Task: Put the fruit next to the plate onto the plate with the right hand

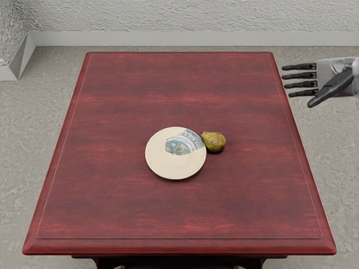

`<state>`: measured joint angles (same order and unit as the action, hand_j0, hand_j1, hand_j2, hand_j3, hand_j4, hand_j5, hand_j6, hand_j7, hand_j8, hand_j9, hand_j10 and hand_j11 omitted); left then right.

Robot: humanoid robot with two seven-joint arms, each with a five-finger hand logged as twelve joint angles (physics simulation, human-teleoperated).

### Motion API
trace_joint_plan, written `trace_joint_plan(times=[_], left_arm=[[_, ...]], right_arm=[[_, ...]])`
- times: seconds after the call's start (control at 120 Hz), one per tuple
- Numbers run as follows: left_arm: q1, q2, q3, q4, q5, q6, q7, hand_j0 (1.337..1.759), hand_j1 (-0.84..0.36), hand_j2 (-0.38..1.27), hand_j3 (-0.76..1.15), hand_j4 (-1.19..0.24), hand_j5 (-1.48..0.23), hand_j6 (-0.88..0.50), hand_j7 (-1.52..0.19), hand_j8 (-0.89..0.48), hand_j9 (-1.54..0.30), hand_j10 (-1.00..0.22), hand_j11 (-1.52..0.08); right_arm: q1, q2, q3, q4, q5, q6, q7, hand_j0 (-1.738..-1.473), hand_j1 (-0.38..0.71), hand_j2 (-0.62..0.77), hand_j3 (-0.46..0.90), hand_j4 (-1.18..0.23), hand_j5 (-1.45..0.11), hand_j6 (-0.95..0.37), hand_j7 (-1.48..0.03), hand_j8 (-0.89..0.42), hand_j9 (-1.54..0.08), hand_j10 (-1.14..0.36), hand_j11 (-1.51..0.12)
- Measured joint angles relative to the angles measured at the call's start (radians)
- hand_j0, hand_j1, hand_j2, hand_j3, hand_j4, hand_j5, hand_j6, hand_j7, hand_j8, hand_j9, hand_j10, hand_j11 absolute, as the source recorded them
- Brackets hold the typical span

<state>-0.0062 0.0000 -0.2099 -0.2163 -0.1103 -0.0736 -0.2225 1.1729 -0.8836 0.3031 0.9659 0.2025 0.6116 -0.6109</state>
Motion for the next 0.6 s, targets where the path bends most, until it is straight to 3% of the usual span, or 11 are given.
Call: trace_joint_plan(times=[0.25,0.6], left_arm=[[-0.001,0.0,0.0,0.0,0.0,0.0,0.0,1.658,0.34,0.0,0.0,-0.01,-0.01,-0.01,-0.01,-0.01,-0.01,-0.01,-0.01],[-0.001,0.0,0.004,0.0,0.0,0.0,0.0,1.658,0.34,0.0,0.0,-0.01,-0.01,-0.01,-0.01,-0.01,-0.01,-0.01,-0.01]], right_arm=[[0.021,0.017,-0.003,0.0,-0.021,0.0,0.0,-1.658,-0.35,0.0,0.0,0.0,0.0,0.0,0.0,0.0,0.0,0.0,0.0],[0.159,0.108,-0.028,0.064,-0.285,0.0,0.0,-1.658,-0.35,0.0,0.0,0.0,0.0,0.0,0.0,0.0,0.0,0.0,0.0]])
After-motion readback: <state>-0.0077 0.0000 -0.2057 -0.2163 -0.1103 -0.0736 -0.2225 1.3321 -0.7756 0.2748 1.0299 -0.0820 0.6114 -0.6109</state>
